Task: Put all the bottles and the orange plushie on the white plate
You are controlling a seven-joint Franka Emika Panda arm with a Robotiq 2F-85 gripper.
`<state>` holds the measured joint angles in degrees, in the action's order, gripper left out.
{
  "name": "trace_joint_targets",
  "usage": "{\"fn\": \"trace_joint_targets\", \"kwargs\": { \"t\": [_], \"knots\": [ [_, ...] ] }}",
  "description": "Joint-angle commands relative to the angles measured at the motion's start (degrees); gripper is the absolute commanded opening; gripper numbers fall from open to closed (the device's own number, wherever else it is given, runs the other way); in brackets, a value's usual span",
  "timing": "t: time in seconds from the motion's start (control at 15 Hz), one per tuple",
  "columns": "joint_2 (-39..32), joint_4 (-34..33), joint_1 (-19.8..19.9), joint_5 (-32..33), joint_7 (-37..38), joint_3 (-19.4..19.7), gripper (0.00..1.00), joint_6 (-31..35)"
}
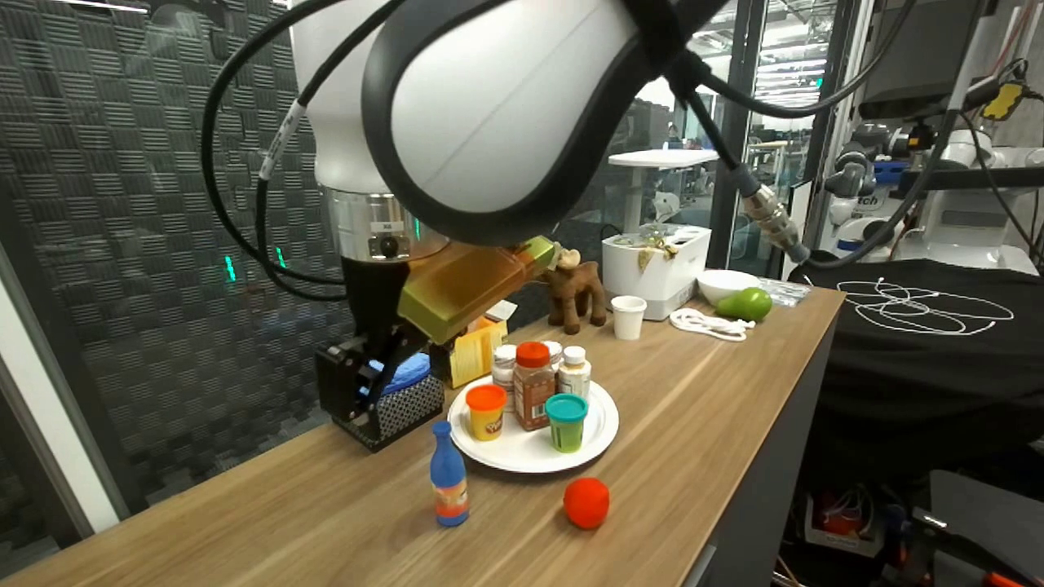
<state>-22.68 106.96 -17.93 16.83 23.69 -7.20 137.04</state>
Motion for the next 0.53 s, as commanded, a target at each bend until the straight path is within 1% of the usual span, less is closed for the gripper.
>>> {"fn": "trace_joint_targets", "kwargs": {
  "t": [0.0,0.27,0.47],
  "knots": [
    [-0.62,-2.53,-0.06,-4.00,-1.10,0.52,1.00,-1.85],
    [0.59,-4.10,-0.65,-4.41,1.78,1.44,1.00,-5.90],
    [0.48,-5.81,-0.58,-5.61,2.39,0.81,1.00,-10.80]
  ]
}}
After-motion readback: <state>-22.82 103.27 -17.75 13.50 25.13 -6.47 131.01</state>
